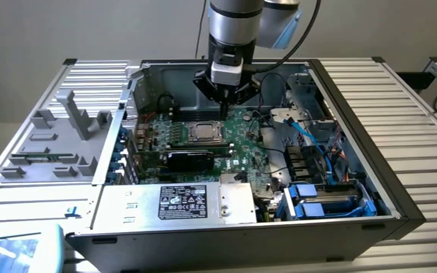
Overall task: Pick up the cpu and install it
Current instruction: 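Install the second cpu locking lever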
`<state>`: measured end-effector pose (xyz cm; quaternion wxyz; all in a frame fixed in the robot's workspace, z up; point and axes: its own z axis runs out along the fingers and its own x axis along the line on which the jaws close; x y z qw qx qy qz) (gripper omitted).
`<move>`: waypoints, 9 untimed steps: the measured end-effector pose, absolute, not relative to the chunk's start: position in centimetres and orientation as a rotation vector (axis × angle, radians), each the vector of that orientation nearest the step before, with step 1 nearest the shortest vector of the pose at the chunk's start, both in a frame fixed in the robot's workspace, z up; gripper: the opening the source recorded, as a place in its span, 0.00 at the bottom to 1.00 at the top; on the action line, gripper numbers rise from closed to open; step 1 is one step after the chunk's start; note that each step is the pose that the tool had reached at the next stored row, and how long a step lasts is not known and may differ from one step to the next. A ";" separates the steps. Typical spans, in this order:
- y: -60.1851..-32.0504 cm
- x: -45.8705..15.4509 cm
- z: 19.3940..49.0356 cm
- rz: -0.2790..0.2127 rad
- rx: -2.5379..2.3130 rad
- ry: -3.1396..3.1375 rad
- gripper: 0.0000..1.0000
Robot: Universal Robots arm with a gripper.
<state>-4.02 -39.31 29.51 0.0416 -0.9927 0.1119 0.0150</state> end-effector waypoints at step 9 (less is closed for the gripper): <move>-39.0 -4.0 29.6 0.021 -3.061 0.344 0.12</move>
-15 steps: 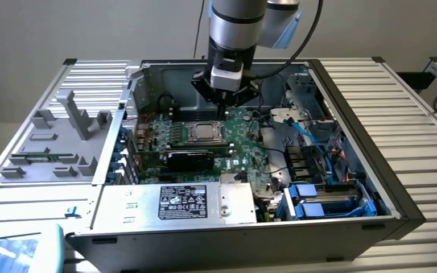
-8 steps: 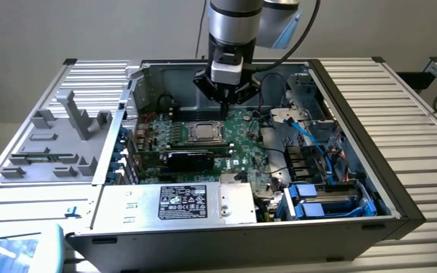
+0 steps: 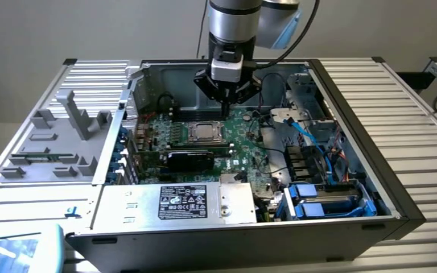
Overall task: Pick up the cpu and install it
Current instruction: 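Install the second cpu locking lever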
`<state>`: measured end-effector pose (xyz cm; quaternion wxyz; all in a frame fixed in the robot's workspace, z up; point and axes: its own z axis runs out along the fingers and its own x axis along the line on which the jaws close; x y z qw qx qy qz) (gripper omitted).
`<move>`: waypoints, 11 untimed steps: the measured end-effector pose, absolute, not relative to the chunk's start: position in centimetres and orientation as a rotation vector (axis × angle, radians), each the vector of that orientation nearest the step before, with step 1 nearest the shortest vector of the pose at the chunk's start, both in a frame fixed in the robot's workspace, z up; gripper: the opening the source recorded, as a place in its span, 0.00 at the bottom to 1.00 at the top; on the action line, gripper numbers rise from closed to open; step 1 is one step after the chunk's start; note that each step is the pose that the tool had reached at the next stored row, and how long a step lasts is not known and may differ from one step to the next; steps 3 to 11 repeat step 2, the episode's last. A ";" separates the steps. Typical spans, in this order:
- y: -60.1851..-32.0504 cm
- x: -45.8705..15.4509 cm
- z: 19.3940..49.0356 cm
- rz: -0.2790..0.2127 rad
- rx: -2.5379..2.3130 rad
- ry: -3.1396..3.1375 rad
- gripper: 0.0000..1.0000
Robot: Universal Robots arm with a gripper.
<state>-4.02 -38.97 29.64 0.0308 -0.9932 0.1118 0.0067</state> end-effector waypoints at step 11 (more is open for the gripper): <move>-39.0 -4.0 29.6 0.021 -3.061 0.344 0.12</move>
